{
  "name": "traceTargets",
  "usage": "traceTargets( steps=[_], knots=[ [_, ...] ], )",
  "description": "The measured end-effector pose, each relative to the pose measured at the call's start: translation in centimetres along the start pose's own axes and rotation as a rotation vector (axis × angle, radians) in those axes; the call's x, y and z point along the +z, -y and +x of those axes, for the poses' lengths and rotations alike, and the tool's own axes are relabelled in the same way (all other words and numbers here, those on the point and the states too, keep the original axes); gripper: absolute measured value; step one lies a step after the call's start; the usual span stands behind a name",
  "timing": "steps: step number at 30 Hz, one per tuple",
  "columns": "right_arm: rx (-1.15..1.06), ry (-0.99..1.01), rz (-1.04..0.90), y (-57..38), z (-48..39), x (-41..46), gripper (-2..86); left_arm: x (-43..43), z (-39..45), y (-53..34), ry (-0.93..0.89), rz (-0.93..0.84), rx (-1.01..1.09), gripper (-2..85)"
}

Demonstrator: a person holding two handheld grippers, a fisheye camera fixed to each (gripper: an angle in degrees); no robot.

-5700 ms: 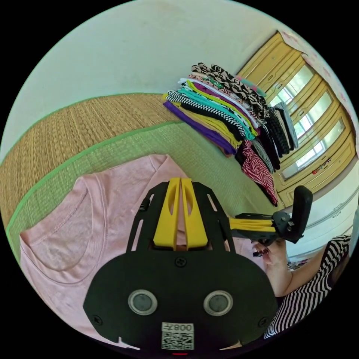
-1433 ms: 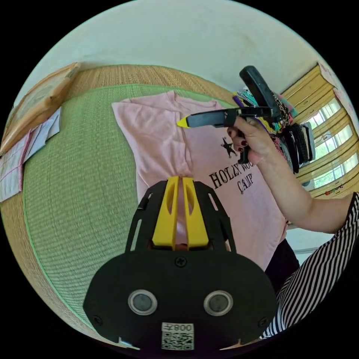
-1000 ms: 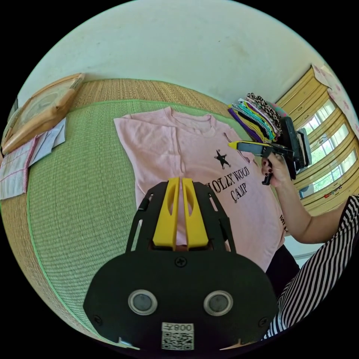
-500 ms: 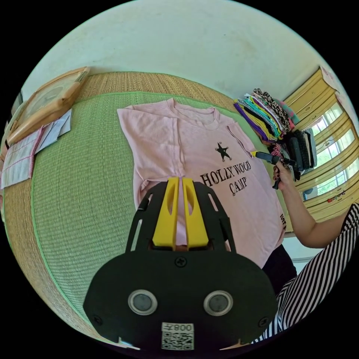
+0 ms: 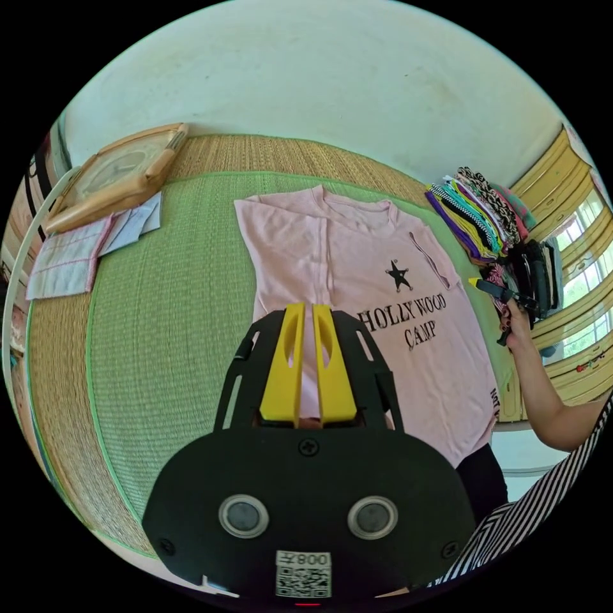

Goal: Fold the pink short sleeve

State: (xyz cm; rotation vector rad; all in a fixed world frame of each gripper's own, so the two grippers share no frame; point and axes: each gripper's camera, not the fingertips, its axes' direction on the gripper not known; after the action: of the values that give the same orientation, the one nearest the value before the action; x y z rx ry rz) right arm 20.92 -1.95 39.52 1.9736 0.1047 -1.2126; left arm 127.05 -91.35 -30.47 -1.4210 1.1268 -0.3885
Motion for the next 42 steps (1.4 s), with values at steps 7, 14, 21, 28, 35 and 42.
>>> traceTargets(
  steps=[7, 14, 21, 28, 35, 42],
  knots=[
    [-0.093, -0.047, -0.016, 4.4, -0.5, 3.5, 0.1, 2.8, 1.2, 3.3, 0.139, -0.050, 0.018, 0.6],
    [-0.110, -0.072, -0.051, 4.6, 1.0, 6.9, 0.0, 3.3, 2.2, 0.7, 0.182, -0.023, 0.015, 0.3],
    [-0.108, -0.113, -0.043, 5.0, 1.8, 7.7, 0.1, 3.7, 2.6, -0.7, 0.213, -0.003, -0.011, 0.3],
    [-0.109, -0.134, -0.070, 4.2, 3.1, 8.0, 0.1, 4.0, 2.3, -3.1, 0.221, -0.025, -0.050, 0.4],
    [-0.076, -0.015, -0.012, -2.2, 7.8, 2.4, 0.0, -0.7, 1.9, -13.5, 0.109, 0.012, -0.046, 1.0],
    [-0.095, 0.102, -0.111, -18.6, 11.0, -3.7, 0.1, -5.0, 3.4, -33.0, -0.019, -0.103, -0.100, 2.0]
  ],
)
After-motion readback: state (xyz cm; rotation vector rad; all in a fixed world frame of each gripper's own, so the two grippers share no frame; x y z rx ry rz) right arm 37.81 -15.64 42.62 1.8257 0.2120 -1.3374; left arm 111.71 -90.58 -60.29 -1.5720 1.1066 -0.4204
